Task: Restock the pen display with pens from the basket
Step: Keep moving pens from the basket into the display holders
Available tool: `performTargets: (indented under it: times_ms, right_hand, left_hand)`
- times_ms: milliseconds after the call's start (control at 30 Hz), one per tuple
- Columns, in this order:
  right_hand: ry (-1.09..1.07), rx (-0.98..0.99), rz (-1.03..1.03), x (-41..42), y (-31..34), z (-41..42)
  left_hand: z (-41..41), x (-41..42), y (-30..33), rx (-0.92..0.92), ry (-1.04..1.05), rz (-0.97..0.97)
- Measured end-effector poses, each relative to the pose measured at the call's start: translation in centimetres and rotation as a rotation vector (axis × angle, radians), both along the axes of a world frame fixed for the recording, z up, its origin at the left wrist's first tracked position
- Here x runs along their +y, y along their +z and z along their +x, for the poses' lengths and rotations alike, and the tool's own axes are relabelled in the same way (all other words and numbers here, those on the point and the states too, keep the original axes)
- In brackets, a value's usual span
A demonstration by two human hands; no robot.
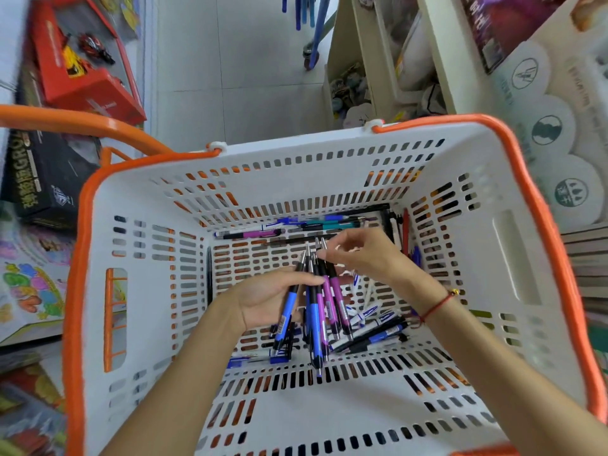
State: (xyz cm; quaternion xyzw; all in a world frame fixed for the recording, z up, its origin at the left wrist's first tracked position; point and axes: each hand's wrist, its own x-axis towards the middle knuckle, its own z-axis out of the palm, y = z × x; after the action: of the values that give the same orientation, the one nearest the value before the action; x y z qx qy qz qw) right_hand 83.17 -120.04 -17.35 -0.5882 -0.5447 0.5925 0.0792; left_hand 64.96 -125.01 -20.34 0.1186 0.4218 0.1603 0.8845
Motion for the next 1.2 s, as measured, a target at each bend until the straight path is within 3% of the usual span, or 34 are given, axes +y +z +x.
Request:
performTargets:
  times_ms: [200, 500, 633, 933, 1067, 1200]
  right_hand:
    - [-0.038, 0.063, -0.07, -0.6, 3.3, 2.7]
    - [-0.295, 0.041, -0.086, -2.5, 11.3, 8.8]
    - [-0.484, -0.094, 0.033, -3.9, 15.2, 12.1]
    - [-0.963, 0.032, 0.189, -8.4, 21.9, 19.0]
    - [-1.129, -0.032, 0.306, -10.8, 23.1, 22.0]
    - [-1.339, -0.117, 0.545, -13.8, 25.2, 24.0]
  left_hand:
    - [2.7, 0.9, 4.2, 0.078, -0.192, 0.05]
    - [9.0, 4.8, 12.0, 0.072, -0.461, 0.234]
    - [13.7, 5.9, 16.0, 0.086, -0.542, 0.357]
    - [24.2, 4.9, 21.8, -0.022, -0.674, 0.536]
    - [27.8, 4.2, 24.3, -0.1, -0.745, 0.577]
    - [30.9, 2.9, 25.9, -0.197, -0.656, 0.492]
